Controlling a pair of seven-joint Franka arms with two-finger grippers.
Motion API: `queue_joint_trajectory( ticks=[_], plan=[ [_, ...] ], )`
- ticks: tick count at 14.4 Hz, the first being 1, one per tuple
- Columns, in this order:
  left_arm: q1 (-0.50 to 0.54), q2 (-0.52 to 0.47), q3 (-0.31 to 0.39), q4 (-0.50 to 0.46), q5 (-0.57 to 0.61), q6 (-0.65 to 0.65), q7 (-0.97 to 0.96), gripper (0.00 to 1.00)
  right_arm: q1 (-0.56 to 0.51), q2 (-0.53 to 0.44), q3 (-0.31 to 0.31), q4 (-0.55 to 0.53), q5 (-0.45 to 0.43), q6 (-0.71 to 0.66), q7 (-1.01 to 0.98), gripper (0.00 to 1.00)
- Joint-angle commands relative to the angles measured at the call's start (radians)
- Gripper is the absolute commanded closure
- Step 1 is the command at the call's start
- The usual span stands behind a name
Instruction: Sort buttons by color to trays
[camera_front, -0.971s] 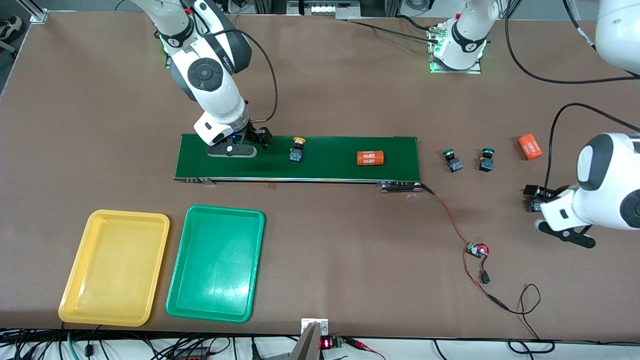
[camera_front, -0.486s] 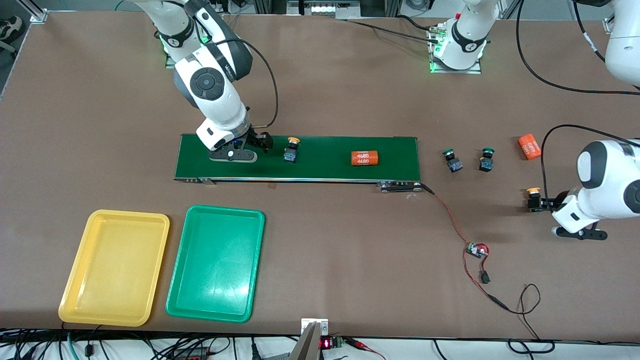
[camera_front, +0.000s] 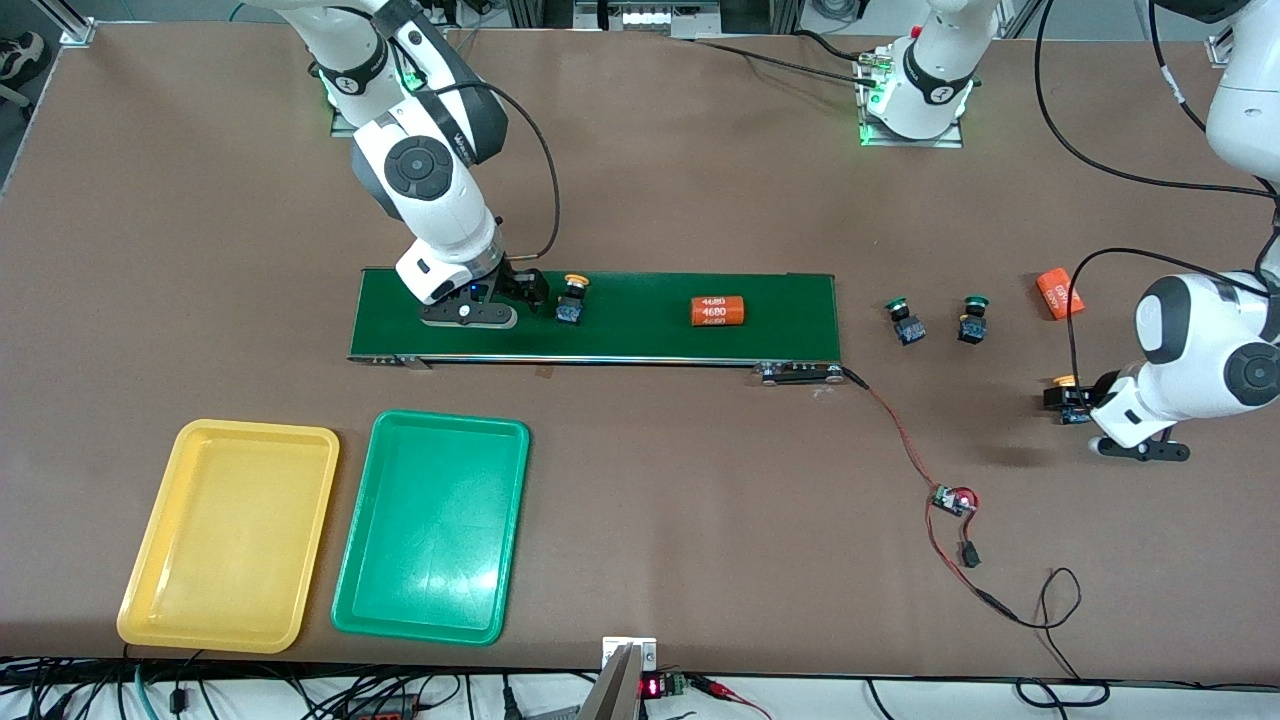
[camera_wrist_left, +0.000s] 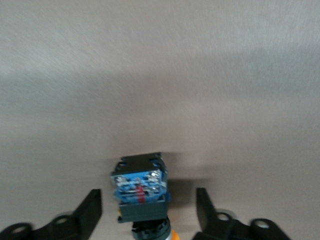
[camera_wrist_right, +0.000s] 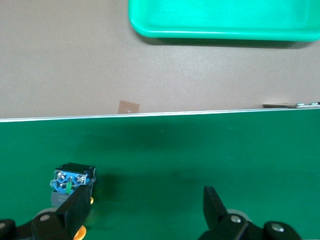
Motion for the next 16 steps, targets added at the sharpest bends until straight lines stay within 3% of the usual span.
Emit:
queue_joint_trajectory(
  ticks=[1,4,9,14,16],
  plan=[
    [0.006,-0.015,-0.018,-0.007,0.030,-0.005,0.006,0.70,0.027,0.023,-0.015,0.020,-0.019,-0.003,0.025,0.00],
    [0.003,-0.038,-0.043,0.001,0.027,-0.071,0.005,0.83,0.029,0.028,-0.015,0.020,-0.017,0.000,0.033,0.00],
    [0.014,-0.079,-0.292,0.131,0.007,-0.492,0.006,0.79,0.042,0.048,-0.017,0.020,-0.019,0.002,0.042,0.00],
    [0.009,-0.078,-0.464,0.127,-0.096,-0.612,-0.011,0.82,0.073,0.071,-0.030,0.022,-0.031,0.008,0.086,0.00],
    [-0.026,-0.055,-0.489,0.111,-0.104,-0.608,-0.028,0.83,0.075,0.077,-0.032,0.022,-0.039,0.014,0.088,0.00]
  ],
)
